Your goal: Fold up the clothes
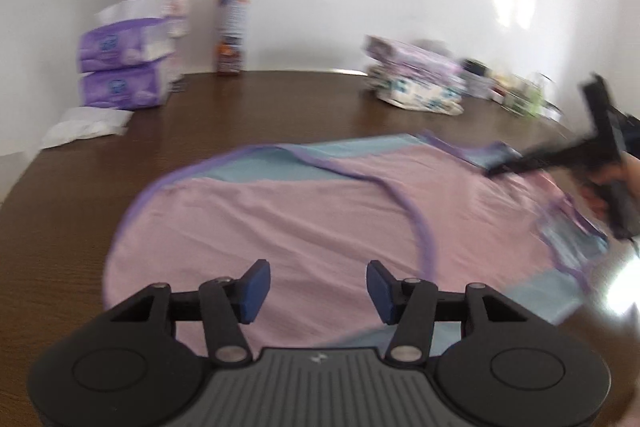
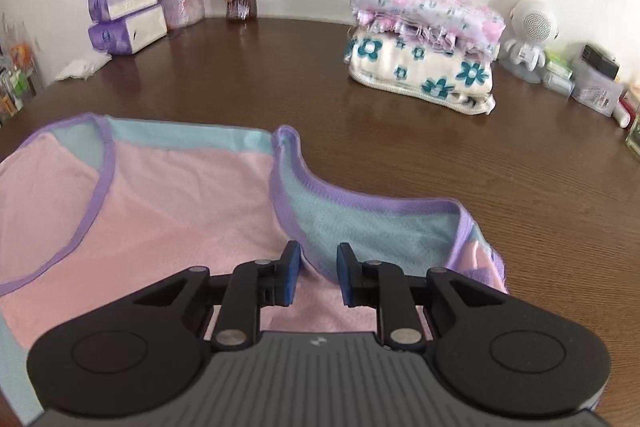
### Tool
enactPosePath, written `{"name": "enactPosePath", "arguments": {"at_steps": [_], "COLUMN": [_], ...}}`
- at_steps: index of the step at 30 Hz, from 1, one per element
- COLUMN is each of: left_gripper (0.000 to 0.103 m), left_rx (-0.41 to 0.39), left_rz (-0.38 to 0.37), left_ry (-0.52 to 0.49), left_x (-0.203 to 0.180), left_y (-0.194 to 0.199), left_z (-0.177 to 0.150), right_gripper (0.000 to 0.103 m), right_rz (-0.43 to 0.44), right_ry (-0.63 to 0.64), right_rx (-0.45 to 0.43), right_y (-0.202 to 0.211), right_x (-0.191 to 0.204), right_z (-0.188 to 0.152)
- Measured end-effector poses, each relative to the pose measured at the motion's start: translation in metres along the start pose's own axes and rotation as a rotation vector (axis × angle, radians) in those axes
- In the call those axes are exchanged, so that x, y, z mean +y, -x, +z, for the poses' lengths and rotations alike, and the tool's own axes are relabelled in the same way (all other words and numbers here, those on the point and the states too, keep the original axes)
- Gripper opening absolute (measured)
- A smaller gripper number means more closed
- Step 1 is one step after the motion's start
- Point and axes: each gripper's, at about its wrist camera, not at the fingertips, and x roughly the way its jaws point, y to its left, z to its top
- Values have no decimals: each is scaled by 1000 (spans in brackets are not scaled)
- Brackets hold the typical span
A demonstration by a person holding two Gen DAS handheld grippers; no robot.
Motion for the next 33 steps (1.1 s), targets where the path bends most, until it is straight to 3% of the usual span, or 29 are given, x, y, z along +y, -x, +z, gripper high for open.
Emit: {"name": "enactPosePath", "arguments": {"at_steps": [3, 7, 10, 14, 17, 19, 20, 21, 26, 29, 31, 33], "left_gripper": [45, 45, 29, 29, 29, 22, 7, 1, 0, 1, 3, 12], "left_rx": [34, 56, 77, 88, 91, 91, 90, 89, 89, 96, 107, 102], "left_rz": [-55, -48, -62, -59, -47, -35, -25, -20, -20, -33, -33, -28], "left_ry": [-47, -81, -74, -92, -105, -118, -130, -137, -157, -154, -144, -118], "left_x": [-18, -29, -29, -32, -34, -36, -37, -38, -39, -38, -38, -36], "left_y": [0, -1, -4, -4, -3, -2, -2, -1, 9, 12, 12, 14], "left_z": [-8, -14, -16, -17, -18, -19, -20, -20, -21, -22, -23, -23], "right_gripper": [19, 19, 19, 19, 19, 19, 11, 0, 0, 1, 3, 7], "right_rz": [46, 108, 154, 209, 198, 193, 187, 180, 182, 191, 192, 196], "right_ry": [-38, -89, -127, -160, -176, -183, -178, -174, -170, -174, -178, -205], "right_rx": [5, 12, 17, 87, 105, 96, 88, 83, 54, 80, 93, 77], "right_y": [19, 45, 64, 75, 79, 81, 82, 83, 99, 98, 97, 101], "right_x": [4, 10, 14, 28, 39, 44, 46, 48, 47, 46, 45, 40], "right_z": [-10, -23, -33, -59, -76, -83, -86, -88, -91, -96, -99, -100]}}
